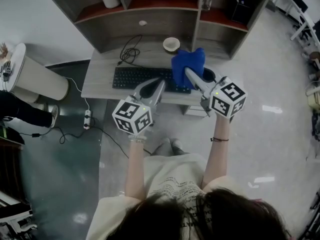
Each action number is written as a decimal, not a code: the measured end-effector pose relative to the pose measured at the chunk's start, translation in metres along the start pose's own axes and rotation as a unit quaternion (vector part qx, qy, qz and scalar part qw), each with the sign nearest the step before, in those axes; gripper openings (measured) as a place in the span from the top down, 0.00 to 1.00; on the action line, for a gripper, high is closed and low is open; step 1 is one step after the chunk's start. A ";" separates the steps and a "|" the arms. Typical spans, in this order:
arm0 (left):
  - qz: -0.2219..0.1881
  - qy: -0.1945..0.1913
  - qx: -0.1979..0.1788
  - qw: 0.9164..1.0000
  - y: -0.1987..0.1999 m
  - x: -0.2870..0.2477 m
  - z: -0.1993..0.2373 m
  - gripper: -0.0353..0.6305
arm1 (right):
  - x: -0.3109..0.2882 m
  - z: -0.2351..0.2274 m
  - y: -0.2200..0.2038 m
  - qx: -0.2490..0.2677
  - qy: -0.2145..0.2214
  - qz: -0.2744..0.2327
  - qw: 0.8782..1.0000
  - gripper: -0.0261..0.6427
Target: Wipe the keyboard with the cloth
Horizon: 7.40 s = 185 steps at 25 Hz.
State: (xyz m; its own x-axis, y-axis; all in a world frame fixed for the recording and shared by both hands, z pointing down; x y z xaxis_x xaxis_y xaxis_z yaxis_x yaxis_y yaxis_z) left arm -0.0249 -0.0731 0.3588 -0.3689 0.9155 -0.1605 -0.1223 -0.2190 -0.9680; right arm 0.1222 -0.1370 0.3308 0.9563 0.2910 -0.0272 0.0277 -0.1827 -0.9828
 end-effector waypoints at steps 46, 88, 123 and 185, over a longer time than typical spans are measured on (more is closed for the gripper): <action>0.141 -0.098 0.059 0.983 -0.086 -0.107 0.063 0.94 | -0.026 -0.094 -0.084 -0.088 -0.137 0.093 0.982 0.87; 0.188 -0.026 0.119 0.975 -0.138 -0.141 0.033 0.94 | -0.008 -0.136 -0.160 -0.164 -0.073 0.161 0.971 0.87; 0.191 -0.039 0.145 0.970 -0.148 -0.107 0.088 0.94 | -0.062 -0.103 -0.176 -0.177 -0.100 0.182 0.962 0.87; 0.198 -0.025 0.147 0.969 -0.138 -0.055 0.187 0.94 | -0.174 -0.059 -0.188 -0.189 -0.077 0.187 0.961 0.87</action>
State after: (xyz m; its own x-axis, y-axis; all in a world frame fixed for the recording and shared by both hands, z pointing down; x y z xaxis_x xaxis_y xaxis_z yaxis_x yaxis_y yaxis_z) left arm -0.1603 -0.1560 0.5372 -0.4832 0.7242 -0.4921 -0.2157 -0.6432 -0.7347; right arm -0.0325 -0.2083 0.5314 0.8666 0.2686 -0.4206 -0.1784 -0.6204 -0.7637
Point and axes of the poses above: the fingertips, and each gripper's own axes: x backward along the fingers, z to its left, y out of its top, the point moved 5 cm from there along x, backward along the fingers, and after that the axes turned 10 degrees about y, right-handed, at the moved point
